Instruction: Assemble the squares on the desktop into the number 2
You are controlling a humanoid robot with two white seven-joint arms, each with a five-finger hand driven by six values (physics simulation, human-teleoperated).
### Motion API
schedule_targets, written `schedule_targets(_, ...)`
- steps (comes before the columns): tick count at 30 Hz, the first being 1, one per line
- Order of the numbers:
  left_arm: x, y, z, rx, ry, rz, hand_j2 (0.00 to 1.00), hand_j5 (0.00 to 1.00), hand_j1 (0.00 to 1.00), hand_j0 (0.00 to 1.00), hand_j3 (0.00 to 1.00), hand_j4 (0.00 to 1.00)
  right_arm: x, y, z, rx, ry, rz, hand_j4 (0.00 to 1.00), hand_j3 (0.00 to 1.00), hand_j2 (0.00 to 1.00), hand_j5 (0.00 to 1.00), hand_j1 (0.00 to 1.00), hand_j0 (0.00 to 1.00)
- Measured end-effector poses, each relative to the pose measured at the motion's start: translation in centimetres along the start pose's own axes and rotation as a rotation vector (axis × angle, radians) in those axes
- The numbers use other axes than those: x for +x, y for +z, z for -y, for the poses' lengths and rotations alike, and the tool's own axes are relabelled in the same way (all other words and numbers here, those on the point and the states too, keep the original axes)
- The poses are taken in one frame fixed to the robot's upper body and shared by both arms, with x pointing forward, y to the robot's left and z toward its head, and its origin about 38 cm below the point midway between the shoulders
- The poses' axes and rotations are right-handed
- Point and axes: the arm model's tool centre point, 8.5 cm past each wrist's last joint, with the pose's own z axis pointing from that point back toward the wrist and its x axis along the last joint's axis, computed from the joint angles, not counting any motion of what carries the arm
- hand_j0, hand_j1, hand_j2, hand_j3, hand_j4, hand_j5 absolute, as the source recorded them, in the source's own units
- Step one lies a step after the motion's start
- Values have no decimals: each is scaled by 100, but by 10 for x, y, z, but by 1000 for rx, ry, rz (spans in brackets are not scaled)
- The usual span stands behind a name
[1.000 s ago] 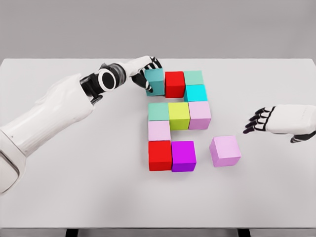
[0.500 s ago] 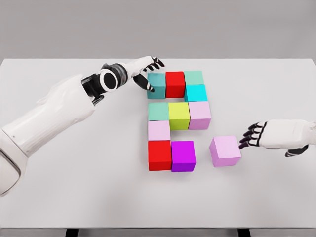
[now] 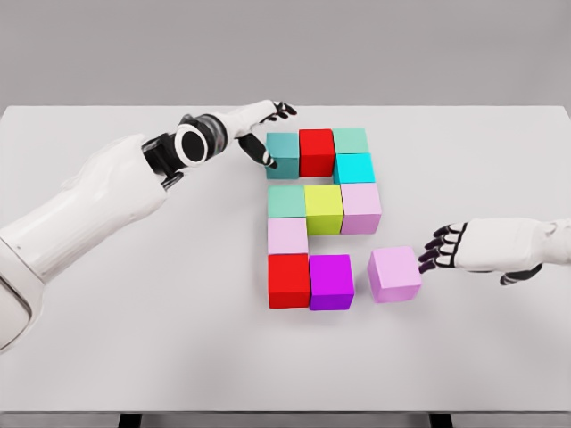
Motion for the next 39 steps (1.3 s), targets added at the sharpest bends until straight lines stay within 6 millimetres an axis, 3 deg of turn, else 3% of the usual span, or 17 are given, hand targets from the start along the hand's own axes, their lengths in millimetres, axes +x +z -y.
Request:
schedule_targets(4, -18, 15, -15, 21, -32, 77, 100, 100, 100, 100, 100, 100, 1, -3, 1, -6, 2, 8, 100, 100, 100, 100, 100, 100)
schedule_targets(10, -62, 66, -51, 70, -104, 120, 100, 100, 100, 100, 100, 100, 4, -8, 2, -11, 1, 21, 100, 100, 100, 100, 100, 100)
schedule_targets(12, -80, 78, -52, 72, -111, 93, 100, 100, 100, 100, 100, 100, 5, -10, 3, -13, 1, 26, 100, 100, 100, 100, 100, 100)
schedule_targets(15, -92, 86, -53, 68, -129, 73, 100, 100, 100, 100, 100, 100, 6, -12, 3, -17, 2, 31, 100, 100, 100, 100, 100, 100)
schedule_targets(33, -98, 87, -47, 53, -136, 66, 100, 100, 100, 100, 100, 100, 10, -22, 8, -27, 9, 58, 100, 100, 100, 100, 100, 100)
schedule_targets(39, -97, 86, -46, 52, -136, 68, 100, 100, 100, 100, 100, 100, -4, -10, 19, -49, 21, 9, 100, 100, 100, 100, 100, 100)
